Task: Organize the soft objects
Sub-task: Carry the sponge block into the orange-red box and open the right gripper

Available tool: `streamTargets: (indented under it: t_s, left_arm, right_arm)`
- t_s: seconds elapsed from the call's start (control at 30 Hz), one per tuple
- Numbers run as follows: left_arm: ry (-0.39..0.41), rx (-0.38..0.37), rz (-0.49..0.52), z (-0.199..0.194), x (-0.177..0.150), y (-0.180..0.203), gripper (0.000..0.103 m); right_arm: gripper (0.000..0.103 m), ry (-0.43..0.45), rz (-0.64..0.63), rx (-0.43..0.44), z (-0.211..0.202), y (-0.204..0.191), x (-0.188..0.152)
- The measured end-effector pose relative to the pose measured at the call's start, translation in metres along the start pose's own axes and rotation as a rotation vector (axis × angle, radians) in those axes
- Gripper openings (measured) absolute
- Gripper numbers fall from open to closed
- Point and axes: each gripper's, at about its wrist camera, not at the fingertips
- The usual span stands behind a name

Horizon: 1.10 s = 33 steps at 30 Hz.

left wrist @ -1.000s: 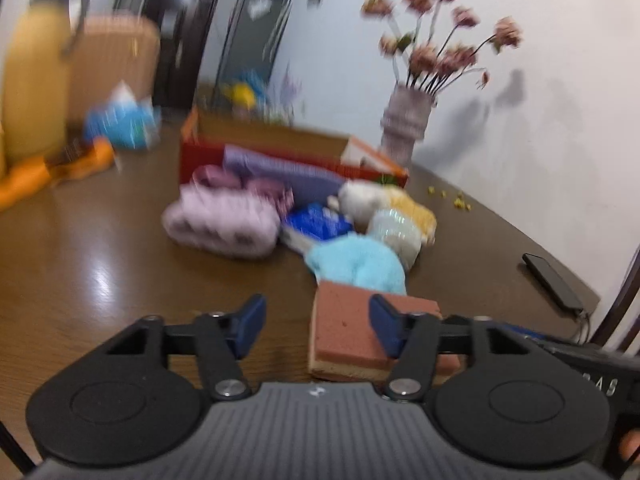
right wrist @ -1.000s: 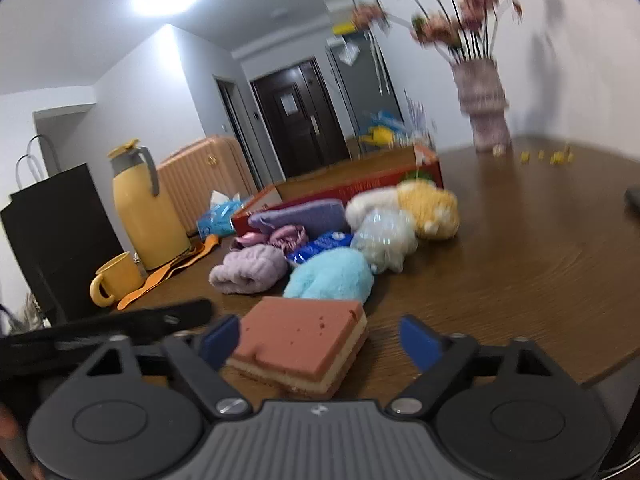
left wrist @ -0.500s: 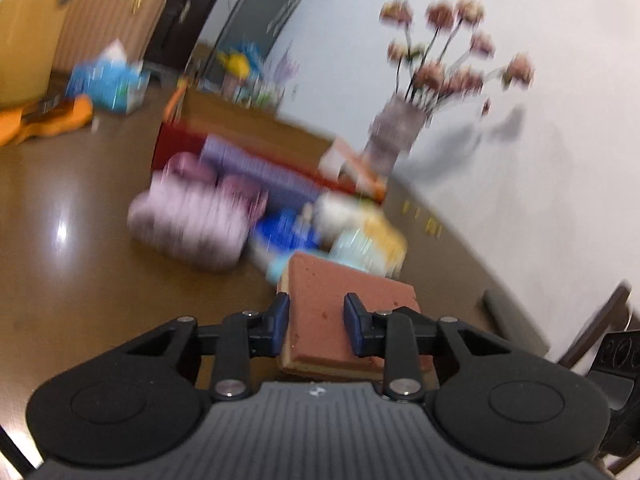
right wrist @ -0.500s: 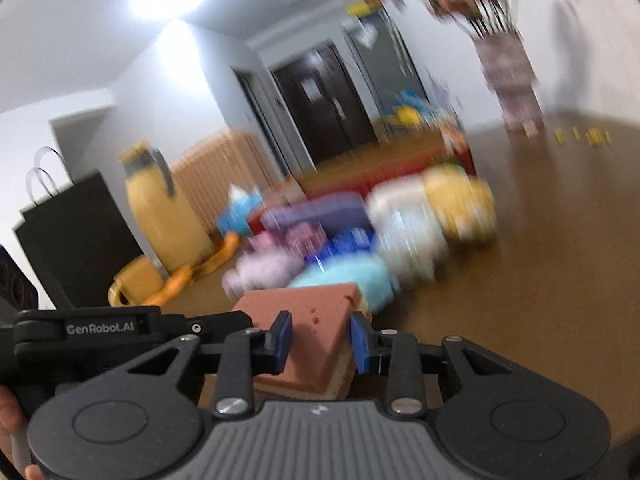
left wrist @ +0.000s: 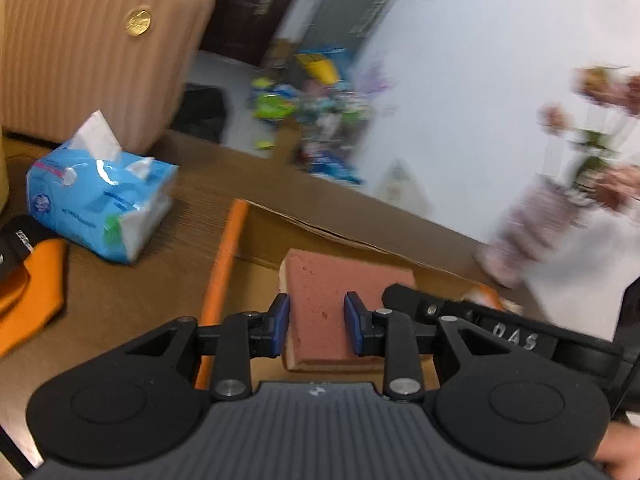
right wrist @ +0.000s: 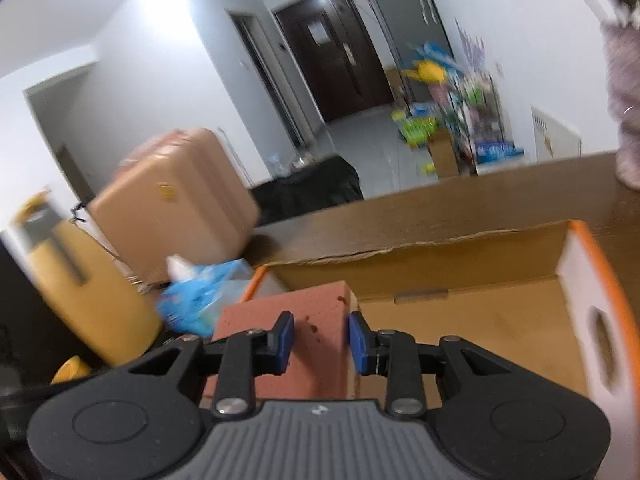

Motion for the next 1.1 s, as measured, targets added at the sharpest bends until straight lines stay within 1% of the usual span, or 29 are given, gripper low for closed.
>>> streamTargets:
  t_s: [0.07, 0.1, 0.13, 0.17, 0.2, 0.23, 0.27, 0.33, 0.4, 0.47, 0.5, 0.57, 0.7, 0.73, 0.83, 0.87, 0.93, 0.97, 1.0, 1.07, 1.1]
  left_arm:
    - [-0.026, 0.036, 0.052, 0.024, 0.001, -0.003, 0.034]
    - [-0.040, 0.055, 0.068, 0.035, 0.002, -0.004, 0.034]
    - [-0.031, 0.060, 0.086, 0.040, 0.003, -0.003, 0.036]
    - [-0.025, 0.060, 0.107, 0.042, 0.006, -0.003, 0.039]
    - [-0.014, 0.066, 0.119, 0.041, 0.008, -0.002, 0.042]
    - [-0.001, 0.054, 0.118, 0.037, 0.010, -0.004, 0.047]
    - [0.015, 0.039, 0.115, 0.031, 0.012, -0.007, 0.049]
    - [0.039, 0.032, 0.134, 0.019, 0.016, -0.006, 0.050]
    - [0.062, 0.026, 0.175, 0.007, 0.023, -0.001, 0.051]
    - [0.082, 0.012, 0.212, -0.006, 0.030, 0.004, 0.057]
    - [0.090, 0.008, 0.234, -0.013, 0.033, 0.007, 0.064]
    - [0.110, 0.000, 0.289, -0.036, 0.037, 0.015, 0.069]
    - [0.181, 0.010, 0.371, -0.093, 0.044, 0.026, 0.076]
    - [0.200, 0.020, 0.382, -0.108, 0.045, 0.027, 0.080]
    - [0.239, 0.037, 0.383, -0.149, 0.042, 0.033, 0.083]
    - [0.252, 0.037, 0.384, -0.165, 0.039, 0.034, 0.084]
    - [0.287, 0.053, 0.396, -0.195, 0.029, 0.039, 0.087]
    - [0.306, 0.055, 0.407, -0.209, 0.022, 0.039, 0.089]
    - [0.323, 0.057, 0.416, -0.223, 0.013, 0.040, 0.092]
    - [0.357, 0.061, 0.434, -0.256, -0.011, 0.039, 0.094]
    - [0.371, 0.051, 0.443, -0.270, -0.024, 0.039, 0.096]
  right_arm:
    - [0.029, -0.057, 0.027, -0.024, 0.043, 0.006, 0.002]
    - [0.029, -0.083, 0.023, -0.042, 0.062, 0.006, 0.002]
    - [0.029, -0.102, 0.019, -0.058, 0.075, 0.006, 0.001]
    - [0.026, -0.113, 0.009, -0.082, 0.087, 0.005, 0.000]
    - [0.025, -0.120, -0.009, -0.104, 0.096, 0.003, -0.001]
    - [0.025, -0.128, -0.027, -0.128, 0.101, 0.001, -0.003]
    - [0.025, -0.134, -0.040, -0.129, 0.106, -0.001, -0.004]
    - [0.025, -0.141, -0.050, -0.116, 0.102, -0.002, -0.008]
    - [0.025, -0.132, -0.051, -0.104, 0.093, -0.002, -0.004]
    - [0.025, -0.111, -0.070, -0.097, 0.077, -0.004, 0.005]
    - [0.025, -0.098, -0.082, -0.093, 0.066, -0.005, 0.011]
    - [0.025, -0.061, -0.115, -0.080, 0.040, -0.008, 0.025]
    - [0.028, 0.027, -0.204, -0.074, -0.035, -0.006, 0.048]
    - [0.029, 0.048, -0.222, -0.070, -0.058, -0.007, 0.053]
    - [0.036, 0.113, -0.249, -0.074, -0.116, -0.007, 0.061]
    - [0.039, 0.135, -0.252, -0.077, -0.134, -0.006, 0.062]
    - [0.041, 0.166, -0.252, -0.072, -0.171, -0.003, 0.060]
    - [0.045, 0.180, -0.258, -0.074, -0.187, -0.003, 0.057]
    - [0.047, 0.196, -0.267, -0.084, -0.204, -0.003, 0.051]
    - [0.051, 0.237, -0.298, -0.089, -0.236, -0.006, 0.032]
    - [0.053, 0.257, -0.314, -0.080, -0.252, -0.009, 0.020]
Point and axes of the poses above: each gripper's, at about its wrist camera, not at the fingertips, and z roughly the way its jaws point, y to its right, x to its top, and after that the axes turned 14 degrees about y, right-handed
